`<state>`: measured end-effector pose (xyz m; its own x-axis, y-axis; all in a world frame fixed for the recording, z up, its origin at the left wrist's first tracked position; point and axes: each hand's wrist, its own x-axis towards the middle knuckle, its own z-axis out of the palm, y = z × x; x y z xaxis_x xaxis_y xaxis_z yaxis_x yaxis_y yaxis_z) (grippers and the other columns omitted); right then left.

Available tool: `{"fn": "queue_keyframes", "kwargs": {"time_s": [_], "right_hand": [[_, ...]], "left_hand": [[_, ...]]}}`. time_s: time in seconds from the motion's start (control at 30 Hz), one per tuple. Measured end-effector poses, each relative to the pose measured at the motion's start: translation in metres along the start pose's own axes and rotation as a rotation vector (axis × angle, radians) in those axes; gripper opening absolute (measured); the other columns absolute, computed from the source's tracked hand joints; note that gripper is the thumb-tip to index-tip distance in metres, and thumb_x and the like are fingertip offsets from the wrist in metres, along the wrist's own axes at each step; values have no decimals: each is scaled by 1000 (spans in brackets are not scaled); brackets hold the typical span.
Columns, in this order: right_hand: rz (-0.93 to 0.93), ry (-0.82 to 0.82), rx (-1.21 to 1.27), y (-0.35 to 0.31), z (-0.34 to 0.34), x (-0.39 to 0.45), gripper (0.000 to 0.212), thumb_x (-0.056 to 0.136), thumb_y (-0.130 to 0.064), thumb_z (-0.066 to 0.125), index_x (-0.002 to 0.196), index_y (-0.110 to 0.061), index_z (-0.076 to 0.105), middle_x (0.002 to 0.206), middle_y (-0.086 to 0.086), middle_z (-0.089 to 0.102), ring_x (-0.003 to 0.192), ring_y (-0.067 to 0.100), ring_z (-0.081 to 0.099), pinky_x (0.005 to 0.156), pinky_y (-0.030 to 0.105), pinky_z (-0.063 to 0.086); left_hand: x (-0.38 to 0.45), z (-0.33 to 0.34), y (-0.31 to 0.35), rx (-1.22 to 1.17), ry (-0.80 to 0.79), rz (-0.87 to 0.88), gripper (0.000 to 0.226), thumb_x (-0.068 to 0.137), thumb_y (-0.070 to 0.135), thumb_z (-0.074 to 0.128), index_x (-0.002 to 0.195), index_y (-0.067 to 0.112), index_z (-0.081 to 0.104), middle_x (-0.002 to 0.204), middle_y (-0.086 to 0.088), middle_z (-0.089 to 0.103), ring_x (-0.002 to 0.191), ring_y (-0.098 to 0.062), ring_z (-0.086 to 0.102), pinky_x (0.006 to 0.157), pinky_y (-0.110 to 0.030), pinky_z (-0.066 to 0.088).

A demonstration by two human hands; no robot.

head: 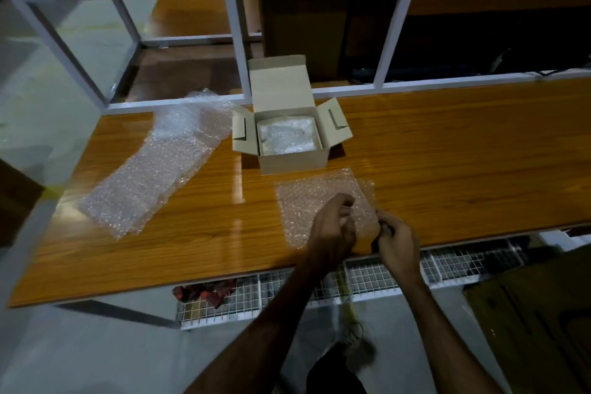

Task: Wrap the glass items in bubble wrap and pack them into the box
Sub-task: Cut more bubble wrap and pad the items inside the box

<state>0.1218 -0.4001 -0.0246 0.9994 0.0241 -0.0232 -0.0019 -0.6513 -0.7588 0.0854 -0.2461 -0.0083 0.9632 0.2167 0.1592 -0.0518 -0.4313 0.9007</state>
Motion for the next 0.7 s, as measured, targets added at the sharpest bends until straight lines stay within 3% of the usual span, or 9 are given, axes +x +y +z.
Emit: {"fn": "queue_keyframes", "kwargs": {"time_s": [0.07, 0.13, 0.23, 0.37, 0.47, 0.53, 0.7], "right_hand": [[105, 45, 84, 0, 3, 6, 25, 105, -16, 57, 122, -13, 75, 127, 8, 72, 118, 30, 63, 97, 36, 47], [167, 39, 116, -3, 8, 15, 27, 101, -39, 61, 113, -19, 76, 117, 4, 72, 109, 27, 66, 92, 39, 52], [110, 17, -42, -9, 15, 25, 36, 94, -50, 69, 109, -17, 74, 120, 0, 62, 109, 21, 58, 96, 46, 51], [32, 66, -157, -9, 20, 30, 26, 95, -39, 70, 86, -15, 68, 115, 6, 55, 107, 27, 52, 94, 44, 45], [34, 92, -25, -4, 16, 30, 26, 94, -19, 69, 70, -19, 58, 105, 10, 56, 100, 29, 56, 94, 46, 49], [36, 108, 41, -3, 11, 28, 26, 93, -14, 70, 70, -19, 58, 98, 9, 58, 92, 26, 56, 90, 46, 50], [-7, 93, -71, 1, 10, 26, 8, 91, -15, 68, 87, -11, 63, 107, 7, 54, 100, 27, 55, 90, 48, 52]], "left_hand": [[-7, -12, -11, 102, 152, 22, 23, 103, 5, 55, 124, 9, 63, 120, -3, 68, 103, -5, 61, 88, -32, 58], [-12, -26, -25, 304, 282, 23, 19, 99, 13, 65, 118, 17, 65, 116, 9, 65, 105, 1, 55, 99, -39, 52], [-16, -49, -38, 491, 314, -85, 18, 98, 21, 63, 116, 21, 67, 121, 4, 67, 119, -12, 54, 112, -42, 33], [-17, -64, -60, 622, 125, -129, 37, 103, 39, 52, 133, 19, 59, 153, -9, 50, 146, -25, 39, 123, -55, 29], [-21, -67, -68, 594, 87, -168, 39, 102, 43, 52, 133, 19, 58, 152, -11, 48, 142, -28, 41, 116, -59, 40], [-25, -70, -72, 603, 89, -131, 36, 100, 42, 53, 126, 18, 60, 144, -10, 52, 134, -28, 46, 110, -57, 45], [-32, -71, -77, 683, 64, -56, 37, 103, 35, 55, 133, 13, 60, 157, -18, 46, 151, -33, 33, 123, -59, 31]]}}
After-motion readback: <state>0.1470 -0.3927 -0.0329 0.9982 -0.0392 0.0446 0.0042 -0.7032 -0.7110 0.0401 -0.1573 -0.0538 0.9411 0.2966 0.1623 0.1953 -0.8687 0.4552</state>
